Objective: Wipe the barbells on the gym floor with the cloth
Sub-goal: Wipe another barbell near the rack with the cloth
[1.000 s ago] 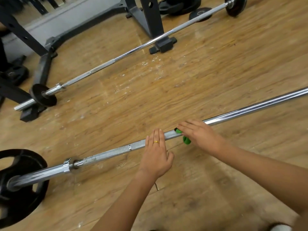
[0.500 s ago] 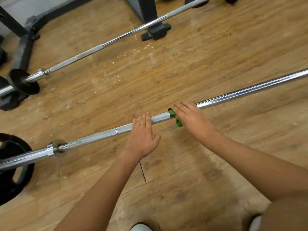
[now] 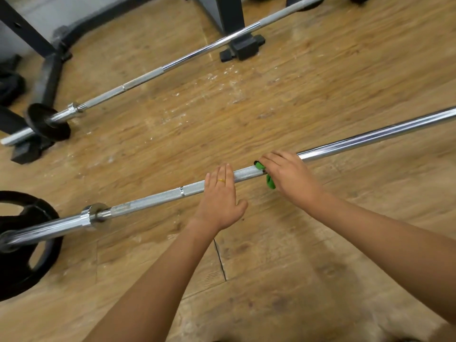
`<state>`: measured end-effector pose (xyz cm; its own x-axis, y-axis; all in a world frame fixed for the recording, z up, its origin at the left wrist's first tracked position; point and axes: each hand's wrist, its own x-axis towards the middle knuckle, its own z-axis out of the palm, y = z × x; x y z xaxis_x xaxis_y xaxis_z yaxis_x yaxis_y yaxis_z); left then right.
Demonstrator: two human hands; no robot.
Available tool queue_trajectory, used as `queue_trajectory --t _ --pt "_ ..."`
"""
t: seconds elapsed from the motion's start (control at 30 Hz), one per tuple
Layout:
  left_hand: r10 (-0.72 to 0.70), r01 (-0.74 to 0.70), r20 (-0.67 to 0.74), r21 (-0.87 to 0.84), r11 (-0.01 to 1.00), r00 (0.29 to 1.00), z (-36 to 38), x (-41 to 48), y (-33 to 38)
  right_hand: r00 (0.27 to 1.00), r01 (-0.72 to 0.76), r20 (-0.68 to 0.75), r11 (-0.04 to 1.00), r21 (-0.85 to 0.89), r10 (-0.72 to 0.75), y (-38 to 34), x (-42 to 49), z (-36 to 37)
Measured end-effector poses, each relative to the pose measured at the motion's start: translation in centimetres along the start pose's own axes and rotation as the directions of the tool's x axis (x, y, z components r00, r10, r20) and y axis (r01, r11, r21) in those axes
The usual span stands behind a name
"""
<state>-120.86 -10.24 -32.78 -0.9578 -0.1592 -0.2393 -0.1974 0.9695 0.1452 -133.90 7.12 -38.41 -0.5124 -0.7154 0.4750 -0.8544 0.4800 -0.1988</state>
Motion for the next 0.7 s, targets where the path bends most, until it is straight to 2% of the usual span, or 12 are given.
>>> queue_trajectory --t 0.13,0.2,0.37,0.53,0.6,0.7 --pt "-0.016 0.016 -0.008 0.008 1.000 1.000 0.0 0.6 0.4 0.997 0.058 0.052 0.998 0.005 -0.058 -1.4 0.8 0.7" --pt "0.005 -0.005 -0.002 0.008 1.000 1.000 0.0 0.7 -0.2 0.995 0.093 0.024 0.996 -0.006 -0.093 -0.5 0.6 -0.1" --pt "0.004 -0.003 -0.027 0.044 0.999 1.000 0.1 1.2 -0.5 0.994 -0.098 -0.061 0.995 -0.035 0.095 1.4 0.0 -0.8" --pt "-0.014 0.015 -0.060 0.026 1.000 0.998 0.3 1.6 -0.6 0.999 0.008 0.049 0.998 0.055 -0.011 -0.8 1.2 0.2" --pt "-0.002 0.003 -0.056 0.016 1.000 0.998 0.2 1.6 -0.8 0.999 -0.033 -0.004 0.997 0.071 0.033 0.2 1.0 -1.0" --pt "-0.005 0.009 -0.065 0.053 0.999 0.998 0.3 1.6 -0.8 0.981 -0.179 -0.062 0.982 0.052 0.182 0.6 0.9 -1.9"
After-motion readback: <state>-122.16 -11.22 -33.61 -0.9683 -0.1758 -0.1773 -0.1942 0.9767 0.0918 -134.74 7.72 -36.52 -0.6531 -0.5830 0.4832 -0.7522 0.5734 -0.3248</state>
